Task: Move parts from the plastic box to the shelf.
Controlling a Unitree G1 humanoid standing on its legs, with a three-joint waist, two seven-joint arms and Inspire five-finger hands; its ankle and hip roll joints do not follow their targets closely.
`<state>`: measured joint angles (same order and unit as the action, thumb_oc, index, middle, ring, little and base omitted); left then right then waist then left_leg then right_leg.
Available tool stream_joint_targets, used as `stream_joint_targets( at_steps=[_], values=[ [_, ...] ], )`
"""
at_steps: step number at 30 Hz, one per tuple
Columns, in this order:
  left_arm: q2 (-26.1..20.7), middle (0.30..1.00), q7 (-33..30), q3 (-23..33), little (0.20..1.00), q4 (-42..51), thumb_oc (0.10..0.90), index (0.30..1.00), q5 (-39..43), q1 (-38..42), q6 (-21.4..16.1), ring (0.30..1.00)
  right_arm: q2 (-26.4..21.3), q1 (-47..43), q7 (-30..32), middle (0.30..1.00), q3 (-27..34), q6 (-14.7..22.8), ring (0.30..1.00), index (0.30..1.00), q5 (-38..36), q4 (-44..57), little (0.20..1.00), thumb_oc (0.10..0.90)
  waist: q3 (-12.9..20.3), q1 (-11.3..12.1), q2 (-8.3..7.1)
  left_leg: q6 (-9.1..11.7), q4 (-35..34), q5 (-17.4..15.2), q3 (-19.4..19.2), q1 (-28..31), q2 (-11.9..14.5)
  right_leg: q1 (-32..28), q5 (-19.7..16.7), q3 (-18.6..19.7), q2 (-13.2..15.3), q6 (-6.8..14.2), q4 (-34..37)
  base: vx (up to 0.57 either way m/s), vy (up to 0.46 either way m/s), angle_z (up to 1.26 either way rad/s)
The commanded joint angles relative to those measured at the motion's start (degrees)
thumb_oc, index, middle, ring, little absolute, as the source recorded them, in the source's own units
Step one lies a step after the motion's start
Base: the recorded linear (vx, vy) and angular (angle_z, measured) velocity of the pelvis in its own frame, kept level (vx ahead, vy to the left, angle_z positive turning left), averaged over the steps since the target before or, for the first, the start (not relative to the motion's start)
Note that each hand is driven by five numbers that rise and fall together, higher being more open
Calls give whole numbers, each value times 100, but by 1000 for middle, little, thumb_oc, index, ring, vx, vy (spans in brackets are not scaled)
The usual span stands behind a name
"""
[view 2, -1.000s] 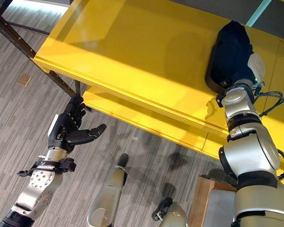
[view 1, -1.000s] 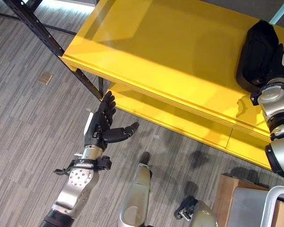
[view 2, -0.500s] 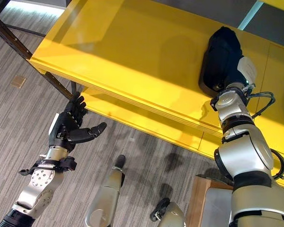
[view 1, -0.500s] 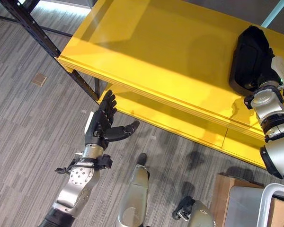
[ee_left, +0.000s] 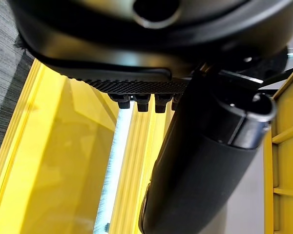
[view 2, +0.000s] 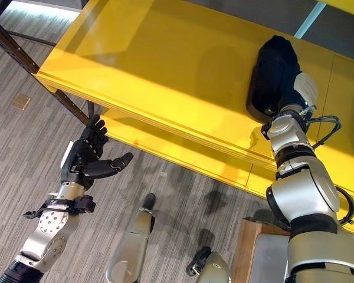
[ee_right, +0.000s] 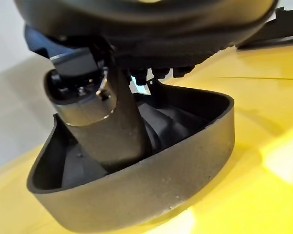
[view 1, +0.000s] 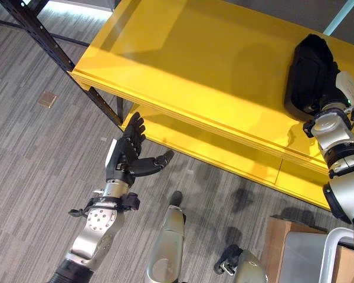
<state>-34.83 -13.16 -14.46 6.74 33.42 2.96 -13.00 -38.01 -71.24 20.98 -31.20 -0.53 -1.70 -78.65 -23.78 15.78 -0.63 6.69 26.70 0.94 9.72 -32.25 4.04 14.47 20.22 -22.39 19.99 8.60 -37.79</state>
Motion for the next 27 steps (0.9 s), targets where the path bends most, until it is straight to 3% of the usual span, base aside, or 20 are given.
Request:
stream_joint_targets(
  at_steps=[1,18,27],
  values=[
    [-54,1000,23,427,1000,384,900,1000,-22,183,-559,1000,-604,-540,233,1000,-293,140,1000,1000,164,242,1000,900,57,-87,-101,-395,545,-813,-189,-22,153,-10,-382,312,-444,-382,191,0,0,0],
    [-187,1000,37,683,1000,347,900,1000,15,57,-617,1000,-1462,-1586,326,1000,-939,289,1000,1000,-114,692,1000,900,166,-215,-260,-367,642,-862,-214,-68,208,50,-375,385,-482,-396,154,0,0,0],
    [-203,1000,39,755,1000,318,900,1000,3,30,-610,1000,-1647,-1544,368,1000,-838,437,1000,1000,-423,1209,1000,900,218,-317,-298,-363,642,-879,-258,-54,241,69,-391,449,-503,-403,167,0,6,-3]
  ],
)
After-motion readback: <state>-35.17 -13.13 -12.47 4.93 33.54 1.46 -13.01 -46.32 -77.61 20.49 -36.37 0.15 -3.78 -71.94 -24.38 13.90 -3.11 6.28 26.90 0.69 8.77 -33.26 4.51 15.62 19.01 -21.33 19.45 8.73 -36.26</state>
